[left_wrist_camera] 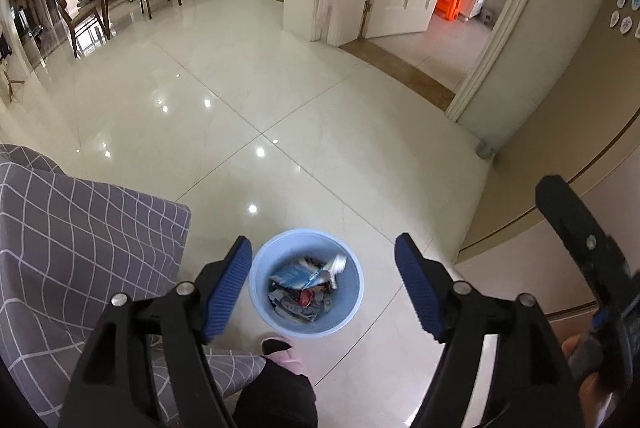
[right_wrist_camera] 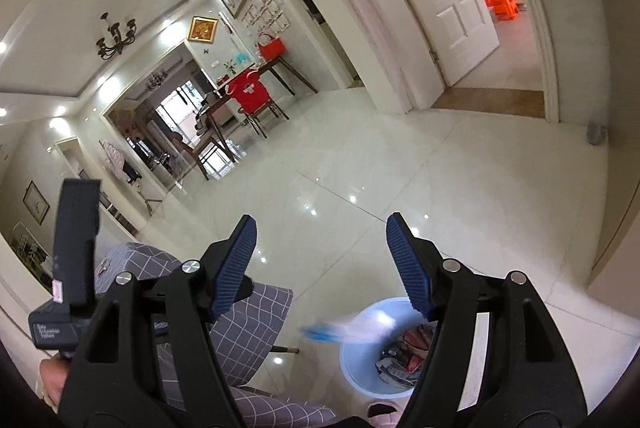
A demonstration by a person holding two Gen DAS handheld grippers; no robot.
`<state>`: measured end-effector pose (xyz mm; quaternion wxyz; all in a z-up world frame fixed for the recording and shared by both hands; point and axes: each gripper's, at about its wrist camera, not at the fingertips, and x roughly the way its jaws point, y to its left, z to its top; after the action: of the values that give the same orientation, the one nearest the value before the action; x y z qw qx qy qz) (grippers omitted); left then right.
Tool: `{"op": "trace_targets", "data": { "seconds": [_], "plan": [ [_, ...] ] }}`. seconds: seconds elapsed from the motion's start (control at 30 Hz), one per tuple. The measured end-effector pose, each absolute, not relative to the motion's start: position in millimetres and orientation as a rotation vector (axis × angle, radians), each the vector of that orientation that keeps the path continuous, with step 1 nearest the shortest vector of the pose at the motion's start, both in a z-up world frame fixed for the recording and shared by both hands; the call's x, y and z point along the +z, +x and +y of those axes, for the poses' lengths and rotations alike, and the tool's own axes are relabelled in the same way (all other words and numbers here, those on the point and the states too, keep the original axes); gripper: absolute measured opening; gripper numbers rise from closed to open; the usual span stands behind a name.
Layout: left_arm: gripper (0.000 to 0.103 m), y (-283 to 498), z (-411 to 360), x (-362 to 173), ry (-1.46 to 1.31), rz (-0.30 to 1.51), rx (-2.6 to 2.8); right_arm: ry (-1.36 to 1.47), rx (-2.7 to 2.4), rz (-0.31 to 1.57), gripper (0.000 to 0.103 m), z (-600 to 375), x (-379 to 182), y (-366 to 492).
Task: Collect trash
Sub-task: 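Carry the toothpaste box and white bottle to the blue bucket and open both tools, then grasp the green-printed tube with the right tool while the left tool grasps the small tag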
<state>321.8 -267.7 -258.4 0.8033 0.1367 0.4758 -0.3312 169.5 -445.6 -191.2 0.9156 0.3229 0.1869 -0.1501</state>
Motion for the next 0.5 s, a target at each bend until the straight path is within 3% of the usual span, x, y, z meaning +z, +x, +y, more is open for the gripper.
{"op": "trace_targets", "data": {
  "seconds": [0.5],
  "plan": [
    [0.072, 311, -221, -220, 0.285, 0.922, -0.617, 0.637, -0.245, 0.442, 0.067, -421, -181, 183]
  ]
}}
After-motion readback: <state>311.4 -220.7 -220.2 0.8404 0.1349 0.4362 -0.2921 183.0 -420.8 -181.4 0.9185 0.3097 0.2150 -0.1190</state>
